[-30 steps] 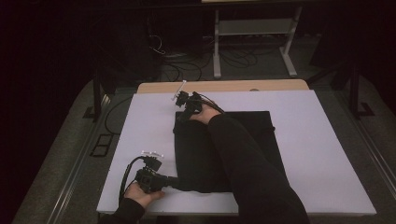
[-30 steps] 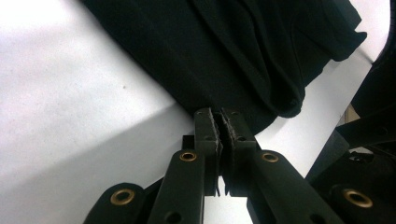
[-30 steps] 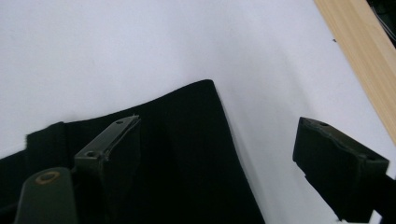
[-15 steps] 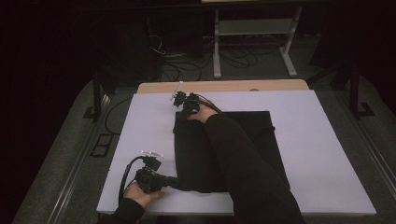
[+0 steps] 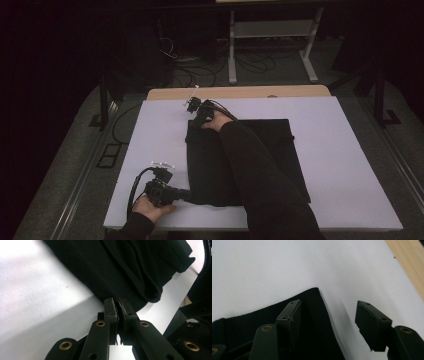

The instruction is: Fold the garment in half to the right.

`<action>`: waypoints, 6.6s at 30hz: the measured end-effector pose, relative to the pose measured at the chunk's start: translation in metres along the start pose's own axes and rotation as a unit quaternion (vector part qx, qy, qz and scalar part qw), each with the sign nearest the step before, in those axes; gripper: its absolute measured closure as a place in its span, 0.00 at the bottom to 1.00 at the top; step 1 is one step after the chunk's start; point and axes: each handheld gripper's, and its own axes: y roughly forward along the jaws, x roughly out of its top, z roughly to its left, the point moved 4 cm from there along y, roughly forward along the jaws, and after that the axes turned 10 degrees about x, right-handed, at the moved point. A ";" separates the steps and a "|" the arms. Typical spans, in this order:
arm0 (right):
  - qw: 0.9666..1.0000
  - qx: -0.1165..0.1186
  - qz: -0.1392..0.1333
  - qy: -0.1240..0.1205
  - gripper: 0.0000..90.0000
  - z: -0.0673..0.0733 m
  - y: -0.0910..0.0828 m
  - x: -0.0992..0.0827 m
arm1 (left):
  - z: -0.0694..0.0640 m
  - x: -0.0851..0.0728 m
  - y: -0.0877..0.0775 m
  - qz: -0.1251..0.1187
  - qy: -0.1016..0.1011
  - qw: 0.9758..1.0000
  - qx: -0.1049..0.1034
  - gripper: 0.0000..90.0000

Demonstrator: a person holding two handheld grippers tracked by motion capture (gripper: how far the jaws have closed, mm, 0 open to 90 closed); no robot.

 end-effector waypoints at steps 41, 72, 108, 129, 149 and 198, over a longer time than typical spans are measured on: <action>0.999 0.003 0.008 -0.040 0.97 0.025 -0.025 0.005 | -0.011 0.004 -0.004 -0.025 0.008 1.000 -0.008 0.94; 0.995 -0.063 -0.041 -0.060 0.97 0.013 -0.109 -0.027 | -0.067 0.036 -0.010 -0.069 0.067 0.995 -0.039 0.94; 0.993 -0.102 -0.065 -0.013 0.97 -0.017 -0.160 -0.087 | -0.138 0.092 0.019 -0.068 0.136 0.984 -0.090 0.94; 0.990 -0.122 -0.066 0.007 0.97 -0.029 -0.181 -0.133 | -0.162 0.101 0.049 -0.052 0.147 0.981 -0.114 0.94; 0.987 -0.149 -0.053 0.019 0.97 -0.040 -0.196 -0.171 | -0.191 0.113 0.095 -0.038 0.146 0.977 -0.151 0.94; 0.977 -0.164 -0.077 0.111 0.89 -0.061 -0.192 -0.250 | -0.221 0.113 0.160 0.039 0.169 0.977 -0.122 0.94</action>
